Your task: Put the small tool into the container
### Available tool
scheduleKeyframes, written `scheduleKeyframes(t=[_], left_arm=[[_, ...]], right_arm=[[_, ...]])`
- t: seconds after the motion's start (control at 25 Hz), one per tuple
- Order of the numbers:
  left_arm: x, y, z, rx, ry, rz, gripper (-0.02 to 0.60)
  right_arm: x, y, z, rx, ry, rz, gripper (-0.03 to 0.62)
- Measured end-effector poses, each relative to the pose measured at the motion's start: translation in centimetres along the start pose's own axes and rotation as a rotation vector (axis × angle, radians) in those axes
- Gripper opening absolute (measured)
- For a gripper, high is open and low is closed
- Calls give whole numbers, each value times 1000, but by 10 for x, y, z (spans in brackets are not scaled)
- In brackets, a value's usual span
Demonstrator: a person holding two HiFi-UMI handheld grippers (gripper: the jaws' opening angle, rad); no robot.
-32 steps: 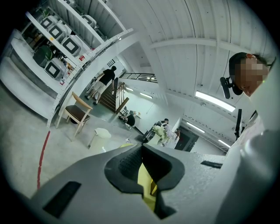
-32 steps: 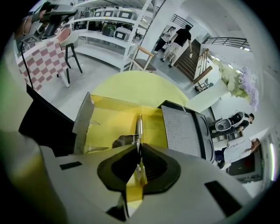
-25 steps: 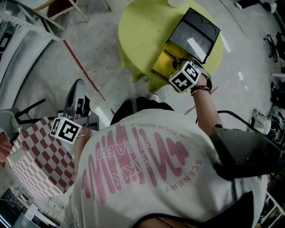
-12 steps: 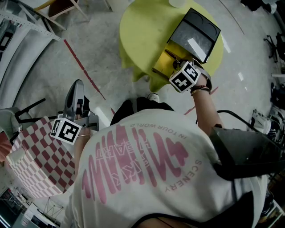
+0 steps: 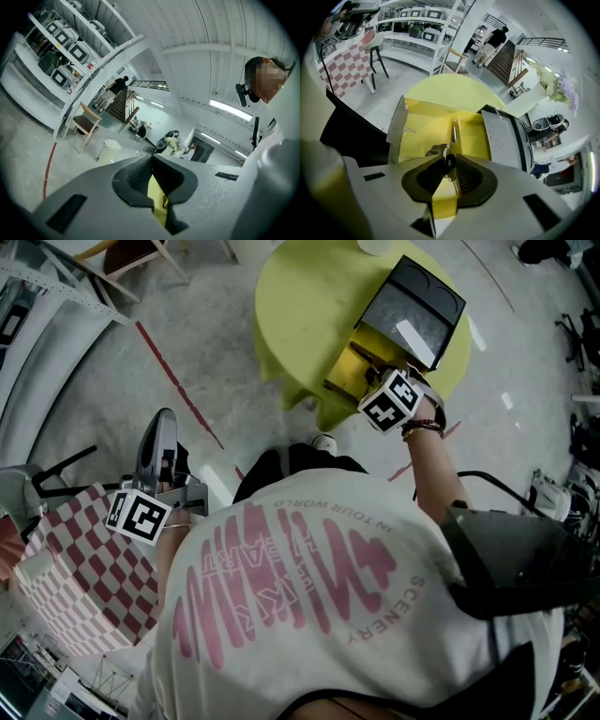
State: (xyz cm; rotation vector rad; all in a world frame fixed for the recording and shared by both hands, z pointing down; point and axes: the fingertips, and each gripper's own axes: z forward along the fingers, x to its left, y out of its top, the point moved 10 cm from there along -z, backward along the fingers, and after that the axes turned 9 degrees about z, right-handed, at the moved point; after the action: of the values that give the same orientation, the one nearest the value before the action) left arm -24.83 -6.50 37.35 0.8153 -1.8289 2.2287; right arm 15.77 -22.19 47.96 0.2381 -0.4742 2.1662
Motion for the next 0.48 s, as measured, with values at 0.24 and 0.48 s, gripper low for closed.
scheduleKeyframes(t=[0.24, 0.48], left_arm=[[1, 0, -6, 5, -1, -3, 8], [4, 1, -13, 20, 2, -1, 8]], right_arm=[[4, -1, -1, -1, 1, 11, 73], [7, -2, 1, 4, -1, 22, 83]])
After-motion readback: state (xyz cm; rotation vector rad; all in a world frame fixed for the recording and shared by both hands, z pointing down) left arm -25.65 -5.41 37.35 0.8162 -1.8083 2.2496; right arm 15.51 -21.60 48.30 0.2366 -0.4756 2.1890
